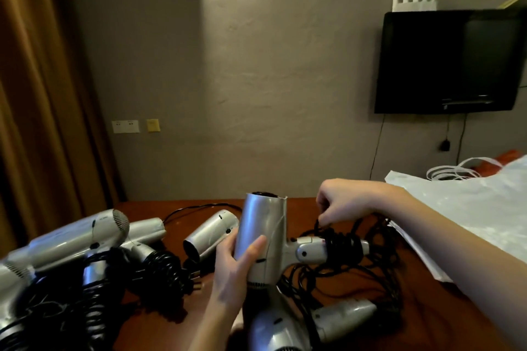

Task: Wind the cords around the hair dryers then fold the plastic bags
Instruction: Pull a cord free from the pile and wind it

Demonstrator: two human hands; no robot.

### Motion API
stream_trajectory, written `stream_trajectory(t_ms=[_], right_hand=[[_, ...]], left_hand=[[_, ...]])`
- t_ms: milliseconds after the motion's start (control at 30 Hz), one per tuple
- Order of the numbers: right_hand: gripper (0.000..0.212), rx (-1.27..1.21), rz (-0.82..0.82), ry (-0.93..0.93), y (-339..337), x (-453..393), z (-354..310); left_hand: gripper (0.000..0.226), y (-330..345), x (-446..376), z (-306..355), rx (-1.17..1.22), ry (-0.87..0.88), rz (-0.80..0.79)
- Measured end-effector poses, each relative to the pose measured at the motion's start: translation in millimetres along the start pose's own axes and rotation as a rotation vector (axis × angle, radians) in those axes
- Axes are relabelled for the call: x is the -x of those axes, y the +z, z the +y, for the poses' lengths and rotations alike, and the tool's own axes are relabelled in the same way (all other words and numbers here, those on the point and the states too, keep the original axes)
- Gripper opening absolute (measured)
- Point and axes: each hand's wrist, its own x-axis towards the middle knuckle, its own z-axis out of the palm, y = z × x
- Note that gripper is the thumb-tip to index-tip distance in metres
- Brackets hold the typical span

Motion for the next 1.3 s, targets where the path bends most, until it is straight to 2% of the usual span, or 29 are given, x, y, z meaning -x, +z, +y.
stream_trajectory(t_ms=[67, 233, 367, 467, 567, 700, 867, 967, 1033, 1100, 1200, 1300], right_hand=[[0.018, -0.028, -0.011, -0.010, -7, 5, -8], [0.029, -0.222, -0.150, -0.036, -8, 17, -17], [0.019, -0.462, 0.034, -0.134, 10, 22, -23], [0.001, -0.701, 0.137, -0.116, 27, 22, -20], [0.006, -0.953, 0.192, -0.107, 53, 17, -19], [0.020, -1.120, 0.313, -0.192, 88, 15, -27], [0.031, -1.082, 0.292, -0.274, 103, 12, -26], [0.022, -1.010, 0.260, -0.284, 102, 8, -22], [0.025, -1.017, 0.190, -0.232, 102, 6, -18], [0.041, -1.027, 0.162, -0.126, 100, 6, -14], [0.060, -0.814, 0.159, 0.005, 97, 8, -5], [0.060, -0.682, 0.129, 0.032, 86, 6, 4]], left_hand=[[0.063, -5, -2, -3, -0.010, 0.033, 0.038], [0.062, -11, -4, -2, -0.054, 0.108, 0.146], [0.053, -15, -3, 0, -0.016, 0.117, 0.202], [0.059, -13, -2, 0, 0.006, 0.106, 0.225], [0.067, -14, -4, 0, 0.056, 0.094, 0.274], [0.074, -18, -6, -1, 0.162, 0.058, 0.369], [0.067, -20, -9, -3, 0.266, -0.020, 0.404], [0.075, -18, -10, -5, 0.307, -0.028, 0.385], [0.084, -17, -11, -7, 0.355, -0.043, 0.350], [0.089, -17, -13, -9, 0.392, -0.050, 0.298], [0.097, -20, -15, -12, 0.412, -0.071, 0.234], [0.100, -22, -16, -14, 0.427, -0.083, 0.193]])
